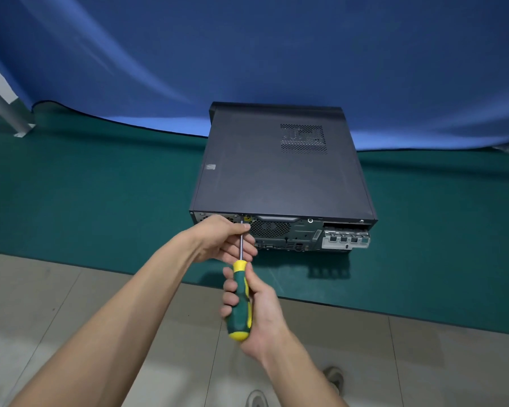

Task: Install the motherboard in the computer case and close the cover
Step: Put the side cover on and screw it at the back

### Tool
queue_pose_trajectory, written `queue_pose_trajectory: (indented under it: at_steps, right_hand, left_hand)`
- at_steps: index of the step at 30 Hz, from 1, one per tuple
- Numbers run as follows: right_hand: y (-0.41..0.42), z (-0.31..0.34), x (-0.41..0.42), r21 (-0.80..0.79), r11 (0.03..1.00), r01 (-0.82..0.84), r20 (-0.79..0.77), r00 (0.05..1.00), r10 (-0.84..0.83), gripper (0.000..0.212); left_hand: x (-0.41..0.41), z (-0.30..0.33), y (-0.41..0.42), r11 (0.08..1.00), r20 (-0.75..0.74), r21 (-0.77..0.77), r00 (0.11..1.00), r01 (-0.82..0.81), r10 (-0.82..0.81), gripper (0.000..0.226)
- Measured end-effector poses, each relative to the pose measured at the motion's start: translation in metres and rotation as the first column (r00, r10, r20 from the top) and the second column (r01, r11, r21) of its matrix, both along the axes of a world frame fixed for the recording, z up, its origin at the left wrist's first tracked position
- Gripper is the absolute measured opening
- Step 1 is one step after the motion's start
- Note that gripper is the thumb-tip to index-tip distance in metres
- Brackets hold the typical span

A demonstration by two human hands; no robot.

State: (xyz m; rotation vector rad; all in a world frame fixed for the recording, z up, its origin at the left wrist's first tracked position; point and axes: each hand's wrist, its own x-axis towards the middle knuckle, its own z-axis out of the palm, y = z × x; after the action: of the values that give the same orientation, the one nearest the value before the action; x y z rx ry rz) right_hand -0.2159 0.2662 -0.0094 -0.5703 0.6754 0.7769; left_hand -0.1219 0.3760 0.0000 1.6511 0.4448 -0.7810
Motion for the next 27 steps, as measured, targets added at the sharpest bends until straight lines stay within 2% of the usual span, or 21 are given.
queue_pose_trajectory:
  at_steps: [1,3,6,8,10,12,14,15,16,17,18,20,22,24,26,27]
  right_hand:
    - [-0.004,0.001,0.001,0.017,1.000,-0.020,0.009,1.000,0.020,0.041]
    - [-0.006,0.003,0.003,-0.035,0.993,-0.109,0.065,0.992,0.111,0.050]
    - [0.004,0.006,0.001,-0.328,0.919,-0.219,0.125,0.954,0.272,0.046]
    - [0.014,0.000,-0.002,-0.536,0.826,-0.174,0.143,0.946,0.292,0.032]
    - [0.022,-0.006,-0.004,-0.645,0.759,-0.091,0.151,0.958,0.243,0.029]
    - [0.025,-0.008,-0.005,-0.562,0.827,-0.026,0.155,0.979,0.136,0.031]
    - [0.020,-0.003,-0.004,-0.255,0.967,-0.020,0.073,0.997,0.040,0.035]
    - [0.018,0.000,-0.002,-0.107,0.994,-0.007,0.029,1.000,0.010,0.039]
    - [0.015,0.001,-0.002,-0.030,1.000,0.004,0.009,1.000,-0.003,0.041]
    - [0.014,0.001,-0.002,-0.023,1.000,-0.001,0.017,1.000,0.002,0.043]
    - [0.014,0.002,-0.003,-0.048,0.999,-0.022,0.036,0.999,0.024,0.045]
    - [0.018,0.003,-0.005,-0.219,0.970,-0.102,0.066,0.991,0.119,0.044]
    - [0.022,0.003,-0.007,-0.446,0.884,-0.139,0.078,0.978,0.193,0.036]
    - [0.025,0.000,-0.007,-0.599,0.793,-0.115,0.080,0.976,0.202,0.031]
    - [0.026,-0.003,-0.006,-0.634,0.770,-0.069,0.100,0.980,0.170,0.033]
    - [0.026,-0.004,-0.006,-0.607,0.794,-0.046,0.111,0.984,0.141,0.035]
  left_hand:
    - [-0.001,0.000,-0.001,0.999,-0.024,-0.030,0.999,0.037,-0.038,0.038]
    - [-0.002,0.000,-0.002,0.997,-0.007,0.017,0.997,0.077,-0.077,0.042]
    - [-0.003,0.002,-0.002,0.987,0.063,0.144,0.995,0.072,-0.081,0.039]
    - [-0.004,0.000,-0.002,0.982,0.088,0.180,0.994,0.047,-0.064,0.039]
    - [-0.006,-0.002,-0.004,0.979,0.112,0.204,0.993,0.011,-0.034,0.038]
    - [-0.007,-0.003,-0.004,0.977,0.136,0.213,0.991,-0.028,-0.001,0.036]
    - [-0.007,-0.003,-0.005,0.981,0.145,0.184,0.989,-0.062,0.036,0.034]
    - [-0.008,-0.002,-0.006,0.983,0.141,0.166,0.988,-0.079,0.055,0.033]
    - [-0.007,-0.001,-0.006,0.984,0.134,0.154,0.988,-0.091,0.070,0.032]
    - [-0.007,-0.001,-0.007,0.984,0.129,0.152,0.989,-0.097,0.078,0.031]
    - [-0.006,0.000,-0.008,0.982,0.125,0.156,0.989,-0.102,0.083,0.031]
    - [-0.007,0.000,-0.009,0.979,0.123,0.168,0.988,-0.114,0.094,0.031]
    - [-0.008,-0.002,-0.009,0.976,0.123,0.163,0.984,-0.147,0.128,0.030]
    - [-0.010,-0.004,-0.010,0.977,0.118,0.134,0.982,-0.166,0.150,0.029]
    - [-0.011,-0.004,-0.010,0.984,0.095,0.093,0.985,-0.154,0.146,0.030]
    - [-0.011,-0.003,-0.009,0.987,0.080,0.073,0.987,-0.145,0.140,0.030]
